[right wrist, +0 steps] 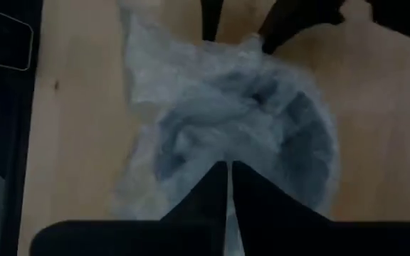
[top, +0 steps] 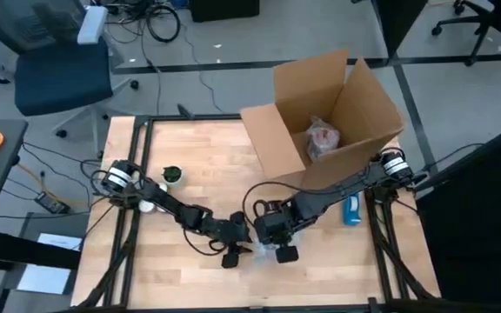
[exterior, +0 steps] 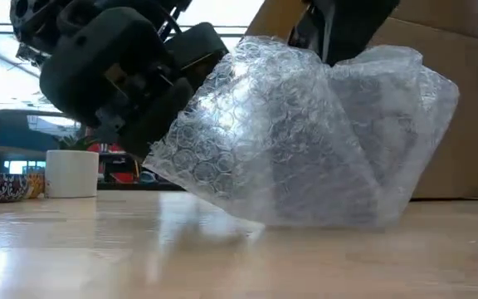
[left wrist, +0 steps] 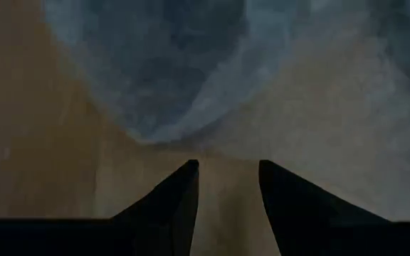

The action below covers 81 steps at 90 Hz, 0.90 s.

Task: Wrap mug
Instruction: Wrap the blue mug with bubble wrap

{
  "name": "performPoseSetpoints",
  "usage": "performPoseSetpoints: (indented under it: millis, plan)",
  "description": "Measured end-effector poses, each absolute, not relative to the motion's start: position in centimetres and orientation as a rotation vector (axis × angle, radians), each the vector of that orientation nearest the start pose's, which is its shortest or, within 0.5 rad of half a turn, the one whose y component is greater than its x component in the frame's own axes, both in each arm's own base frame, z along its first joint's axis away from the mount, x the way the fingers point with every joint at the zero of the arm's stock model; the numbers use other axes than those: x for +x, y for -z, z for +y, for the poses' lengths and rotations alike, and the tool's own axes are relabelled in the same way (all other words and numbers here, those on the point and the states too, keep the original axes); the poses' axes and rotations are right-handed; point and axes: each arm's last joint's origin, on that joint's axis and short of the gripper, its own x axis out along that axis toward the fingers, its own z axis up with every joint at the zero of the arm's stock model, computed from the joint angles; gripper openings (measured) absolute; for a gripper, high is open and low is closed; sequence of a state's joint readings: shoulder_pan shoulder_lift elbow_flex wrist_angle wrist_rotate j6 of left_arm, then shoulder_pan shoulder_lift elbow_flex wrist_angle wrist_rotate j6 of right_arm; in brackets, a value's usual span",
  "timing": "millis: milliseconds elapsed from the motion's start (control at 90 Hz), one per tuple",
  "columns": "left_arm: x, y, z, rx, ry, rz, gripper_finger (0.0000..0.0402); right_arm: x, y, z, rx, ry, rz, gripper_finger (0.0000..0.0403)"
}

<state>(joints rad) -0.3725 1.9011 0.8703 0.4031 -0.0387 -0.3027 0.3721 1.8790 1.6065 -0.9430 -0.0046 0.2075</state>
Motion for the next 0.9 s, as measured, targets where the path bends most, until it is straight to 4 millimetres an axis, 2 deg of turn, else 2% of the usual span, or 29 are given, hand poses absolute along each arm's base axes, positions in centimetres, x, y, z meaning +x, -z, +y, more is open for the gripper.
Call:
performPoseSetpoints:
  millis: [111,211,367,456,678,811,900]
  plan:
    - [33.6,-11.6,-13.0,-0.159,0.222,0.675,0.0131,36.1,-27.0,14.9,-0.11,-0.182,1.156,0.0]
    - [33.6,-11.6,-13.0,-0.171,0.216,0.682,0.0131,36.2,-27.1,15.5,-0.177,-0.193,1.108,0.0]
    - [33.2,-12.8,-12.9,-0.175,0.214,0.68,0.0131,36.5,-24.5,15.2,-0.18,-0.178,1.158,0.0]
    - [33.0,-13.5,-12.7,-0.166,0.194,0.684,0.0131,37.1,-23.1,15.1,-0.154,-0.193,1.127,0.0]
    - [32.8,-14.4,-12.7,-0.156,0.176,0.665,0.0131,37.1,-19.0,13.7,-0.113,-0.171,1.258,0.0]
    - [32.6,-14.1,-12.7,-0.143,0.16,0.688,0.0131,37.1,-18.4,13.3,-0.089,-0.187,1.286,0.0]
    - [32.5,-14.0,-12.6,-0.135,0.148,0.703,0.0131,37.0,-19.4,13.3,-0.092,-0.184,1.28,0.0]
